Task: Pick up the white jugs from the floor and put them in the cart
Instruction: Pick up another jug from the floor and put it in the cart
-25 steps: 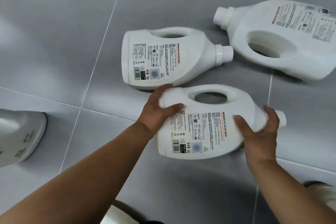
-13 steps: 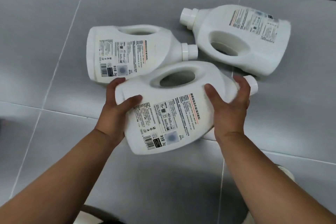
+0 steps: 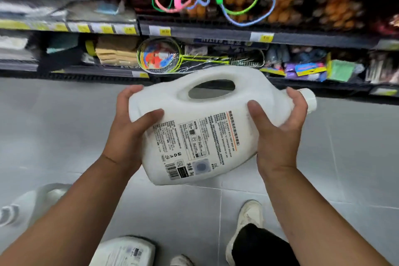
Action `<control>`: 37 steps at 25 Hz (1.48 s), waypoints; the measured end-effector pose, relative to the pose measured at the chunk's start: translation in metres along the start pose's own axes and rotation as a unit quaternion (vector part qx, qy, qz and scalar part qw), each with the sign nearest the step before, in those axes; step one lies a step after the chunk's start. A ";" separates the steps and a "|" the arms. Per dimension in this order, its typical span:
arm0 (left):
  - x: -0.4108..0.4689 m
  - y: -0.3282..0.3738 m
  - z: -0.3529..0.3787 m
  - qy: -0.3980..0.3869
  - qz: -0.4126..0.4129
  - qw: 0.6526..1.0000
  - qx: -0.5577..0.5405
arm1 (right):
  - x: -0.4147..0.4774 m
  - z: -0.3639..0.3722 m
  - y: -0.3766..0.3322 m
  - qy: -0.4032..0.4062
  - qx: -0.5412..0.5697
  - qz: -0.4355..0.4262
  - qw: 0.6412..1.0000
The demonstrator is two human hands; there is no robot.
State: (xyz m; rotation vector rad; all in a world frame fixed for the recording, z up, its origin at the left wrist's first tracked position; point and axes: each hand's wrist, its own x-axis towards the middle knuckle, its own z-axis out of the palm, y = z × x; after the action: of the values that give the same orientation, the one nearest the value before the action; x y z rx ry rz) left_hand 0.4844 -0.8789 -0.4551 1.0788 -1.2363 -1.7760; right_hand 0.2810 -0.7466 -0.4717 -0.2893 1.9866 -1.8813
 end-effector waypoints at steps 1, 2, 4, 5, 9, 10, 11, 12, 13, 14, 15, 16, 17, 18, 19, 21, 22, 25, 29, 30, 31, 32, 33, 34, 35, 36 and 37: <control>-0.016 0.047 0.022 -0.009 0.006 1.000 -0.005 | -0.005 -0.016 -0.052 0.008 0.005 -0.007 1.000; -0.032 0.094 0.045 -0.023 0.017 1.000 -0.011 | -0.011 -0.034 -0.103 0.018 0.013 -0.016 1.000; -0.070 0.179 0.095 -0.053 0.025 0.998 -0.015 | -0.028 -0.078 -0.201 0.038 0.025 -0.029 0.999; -0.086 0.220 0.121 -0.073 0.033 0.997 -0.013 | -0.034 -0.098 -0.246 0.051 0.036 -0.046 0.997; -0.138 0.332 0.223 -0.161 0.086 0.983 0.008 | -0.041 -0.179 -0.378 0.112 0.090 -0.131 0.981; -0.151 0.351 0.254 -0.174 0.098 0.980 0.010 | -0.040 -0.205 -0.402 0.123 0.107 -0.155 0.974; -0.162 0.366 0.285 -0.182 0.107 0.978 0.006 | -0.036 -0.233 -0.424 0.131 0.122 -0.175 0.968; -0.173 0.378 0.317 -0.192 0.118 0.974 -0.004 | -0.031 -0.261 -0.444 0.140 0.137 -0.193 0.962; -0.184 0.385 0.349 -0.209 0.128 0.969 -0.012 | -0.025 -0.291 -0.460 0.146 0.153 -0.211 0.955; -0.194 0.389 0.385 -0.229 0.139 0.963 -0.016 | -0.016 -0.322 -0.474 0.150 0.163 -0.233 0.947; -0.206 0.390 0.416 -0.243 0.144 0.959 -0.019 | -0.009 -0.351 -0.486 0.152 0.162 -0.249 0.943; -0.217 0.387 0.442 -0.248 0.145 0.957 -0.026 | -0.002 -0.377 -0.495 0.155 0.158 -0.260 0.940; -0.228 0.382 0.475 -0.256 0.145 0.955 -0.039 | 0.006 -0.409 -0.505 0.165 0.152 -0.272 0.936; -0.238 0.374 0.506 -0.267 0.137 0.952 -0.054 | 0.015 -0.442 -0.512 0.175 0.144 -0.281 0.933; -0.246 0.365 0.537 -0.279 0.125 0.950 -0.064 | 0.024 -0.473 -0.517 0.183 0.132 -0.283 0.932; -0.258 0.350 0.598 -0.309 0.101 0.944 -0.060 | 0.042 -0.529 -0.522 0.218 0.110 -0.274 0.930; -0.263 0.344 0.628 -0.324 0.088 0.940 -0.055 | 0.052 -0.555 -0.522 0.240 0.104 -0.264 0.928; -0.266 0.325 0.710 -0.356 0.062 0.932 -0.041 | 0.082 -0.618 -0.515 0.297 0.097 -0.238 0.919; -0.252 0.293 0.840 -0.421 0.001 0.906 -0.040 | 0.140 -0.697 -0.510 0.375 0.102 -0.232 0.892; -0.247 0.284 0.874 -0.443 -0.014 0.896 -0.036 | 0.156 -0.717 -0.508 0.398 0.104 -0.230 0.882; -0.241 0.275 0.910 -0.466 -0.023 0.884 -0.031 | 0.172 -0.737 -0.508 0.421 0.108 -0.232 0.870; -0.237 0.267 0.941 -0.484 -0.026 0.874 -0.023 | 0.185 -0.754 -0.509 0.441 0.110 -0.232 0.860; -0.236 0.261 0.971 -0.500 -0.029 0.866 -0.016 | 0.195 -0.770 -0.510 0.459 0.113 -0.232 0.850; -0.237 0.254 1.007 -0.522 -0.034 0.852 -0.010 | 0.206 -0.792 -0.511 0.484 0.115 -0.233 0.835; -0.241 0.247 1.042 -0.545 -0.038 0.838 -0.002 | 0.215 -0.814 -0.510 0.513 0.117 -0.231 0.818; -0.247 0.239 1.076 -0.565 -0.042 0.824 0.008 | 0.223 -0.836 -0.509 0.537 0.118 -0.223 0.805; -0.255 0.232 1.109 -0.586 -0.047 0.808 0.015 | 0.230 -0.860 -0.509 0.558 0.119 -0.214 0.793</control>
State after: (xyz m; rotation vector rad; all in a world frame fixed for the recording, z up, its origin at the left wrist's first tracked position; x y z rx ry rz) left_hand -0.4041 -0.3198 0.0408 -0.1215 -1.8757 -2.5982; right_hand -0.3400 -0.0972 0.0223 0.6915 2.3892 -3.0121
